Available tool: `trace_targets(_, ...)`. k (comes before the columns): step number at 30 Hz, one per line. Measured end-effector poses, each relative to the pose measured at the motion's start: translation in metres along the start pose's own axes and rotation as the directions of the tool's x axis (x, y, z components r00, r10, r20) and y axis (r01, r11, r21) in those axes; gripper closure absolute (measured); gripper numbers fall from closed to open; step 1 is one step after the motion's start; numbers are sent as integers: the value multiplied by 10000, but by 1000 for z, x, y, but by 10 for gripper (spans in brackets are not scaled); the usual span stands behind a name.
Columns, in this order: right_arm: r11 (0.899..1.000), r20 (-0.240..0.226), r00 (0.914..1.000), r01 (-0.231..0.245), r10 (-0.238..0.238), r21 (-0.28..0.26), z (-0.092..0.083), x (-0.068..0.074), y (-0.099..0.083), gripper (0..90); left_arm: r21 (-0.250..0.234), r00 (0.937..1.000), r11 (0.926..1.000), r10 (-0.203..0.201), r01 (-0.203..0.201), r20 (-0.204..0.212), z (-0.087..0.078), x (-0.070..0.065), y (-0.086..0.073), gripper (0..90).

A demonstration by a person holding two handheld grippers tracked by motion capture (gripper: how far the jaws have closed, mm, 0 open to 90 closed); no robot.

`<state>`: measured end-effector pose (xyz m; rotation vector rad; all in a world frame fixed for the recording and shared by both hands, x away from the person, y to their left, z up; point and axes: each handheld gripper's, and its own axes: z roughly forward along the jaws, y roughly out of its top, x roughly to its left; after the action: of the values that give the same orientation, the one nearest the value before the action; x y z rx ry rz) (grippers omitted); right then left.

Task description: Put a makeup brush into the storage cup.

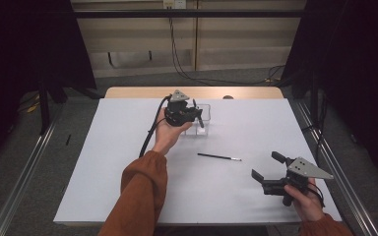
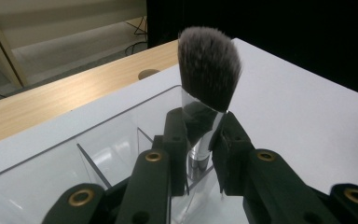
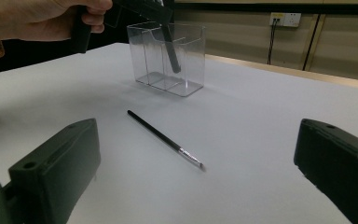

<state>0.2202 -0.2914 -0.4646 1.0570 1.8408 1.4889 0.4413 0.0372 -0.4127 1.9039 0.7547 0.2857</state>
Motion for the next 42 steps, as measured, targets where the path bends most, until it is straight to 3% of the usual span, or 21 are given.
trace_targets(2, 10000, -3, 10000, 5, -5, -6, 0, 0, 0, 0, -98, 10000, 9999, 22, -23, -35, -1, 1, 0, 756)
trace_targets(5, 10000, -13, 10000, 25, -25, -5, 0, 0, 0, 0, -315, 10000, 9995, 80, -78, 56, -2, 1, -3, 658)
trace_targets(9, 10000, -1, 10000, 4, -4, 6, 0, 0, 0, 0, -368, 9999, 9993, 69, -72, -79, -4, 2, -6, 595)
trace_targets(20, 10000, -3, 10000, 19, -19, 16, 1, 0, 0, 0, -976, 9994, 9951, -164, 132, -314, -21, 4, -3, 257)
trace_targets(24, 10000, -7, 10000, 5, -5, 36, 1, 0, 0, 0, -924, 9983, 9954, -316, 271, -482, -26, 6, -5, 145)
trace_targets(26, 10000, 7, 10000, -50, 50, 33, 1, 0, 0, 0, -908, 9981, 9951, -422, 380, -443, -29, 5, -6, 113)
trace_targets(35, 10000, 40, 10000, -48, 48, 47, 2, -1, 0, 0, -1227, 9982, 9924, -207, 136, -567, -49, 6, -15, 18)
trace_targets(42, 9999, 57, 9999, -100, 99, 48, 3, -1, 0, 0, -1547, 9959, 9876, 143, -282, -898, -71, 7, -19, 25)
